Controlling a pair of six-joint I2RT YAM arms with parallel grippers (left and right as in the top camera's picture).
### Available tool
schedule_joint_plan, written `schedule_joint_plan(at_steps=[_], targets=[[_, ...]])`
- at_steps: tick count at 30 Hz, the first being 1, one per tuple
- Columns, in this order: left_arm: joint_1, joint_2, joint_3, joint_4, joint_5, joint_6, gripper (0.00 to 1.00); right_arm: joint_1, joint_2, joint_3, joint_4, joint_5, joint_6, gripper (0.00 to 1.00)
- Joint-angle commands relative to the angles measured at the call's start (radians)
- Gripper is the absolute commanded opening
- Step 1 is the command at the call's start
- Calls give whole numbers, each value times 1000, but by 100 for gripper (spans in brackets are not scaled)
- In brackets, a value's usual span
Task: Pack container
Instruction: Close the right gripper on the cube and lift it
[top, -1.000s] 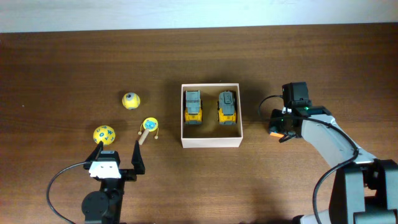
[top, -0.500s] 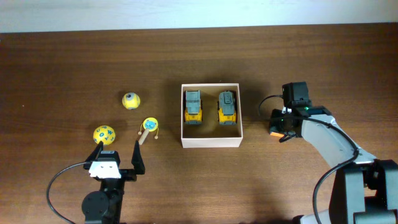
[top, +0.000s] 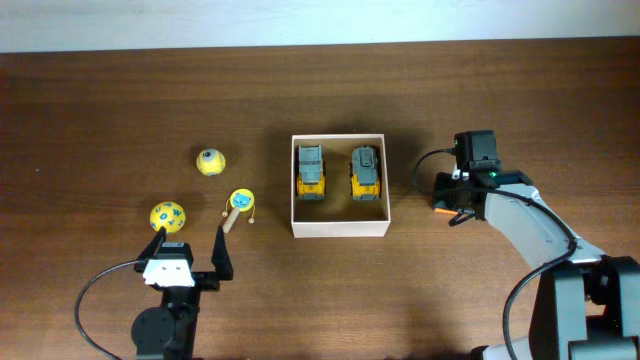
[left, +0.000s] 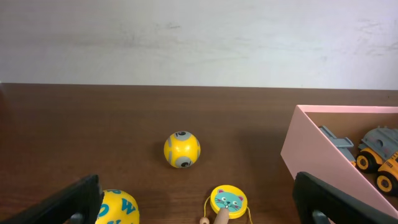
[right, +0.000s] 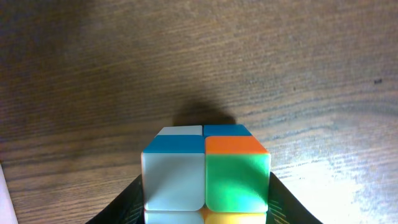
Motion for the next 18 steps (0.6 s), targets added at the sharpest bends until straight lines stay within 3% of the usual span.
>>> schedule_joint_plan(at_steps=[1,11,18], targets=[[5,3,-7,1,14,16,99,-5,-5,-5,6,-2,-40,39],[5,3,-7,1,14,16,99,-4,-6,37,-38,-114,-40,38],[5,3,-7,1,14,16,99,-2,-26,214,-229,-191,-74,38]])
